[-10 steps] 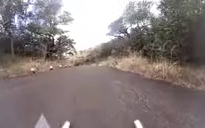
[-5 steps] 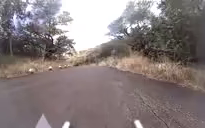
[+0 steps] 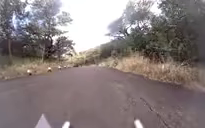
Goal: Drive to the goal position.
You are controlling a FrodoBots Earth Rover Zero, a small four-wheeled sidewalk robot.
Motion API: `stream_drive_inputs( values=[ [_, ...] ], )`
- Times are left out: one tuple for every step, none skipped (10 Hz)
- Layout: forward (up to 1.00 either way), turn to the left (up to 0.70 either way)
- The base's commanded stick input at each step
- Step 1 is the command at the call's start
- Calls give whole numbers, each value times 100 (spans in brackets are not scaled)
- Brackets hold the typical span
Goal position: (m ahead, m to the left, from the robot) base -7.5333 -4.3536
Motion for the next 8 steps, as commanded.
stream_drive_inputs(
  values=[
    [50, 0],
    [50, 0],
    [50, 0],
    [50, 0],
    [50, 0],
    [50, 0],
    [50, 0],
    [50, 0]
  ],
)
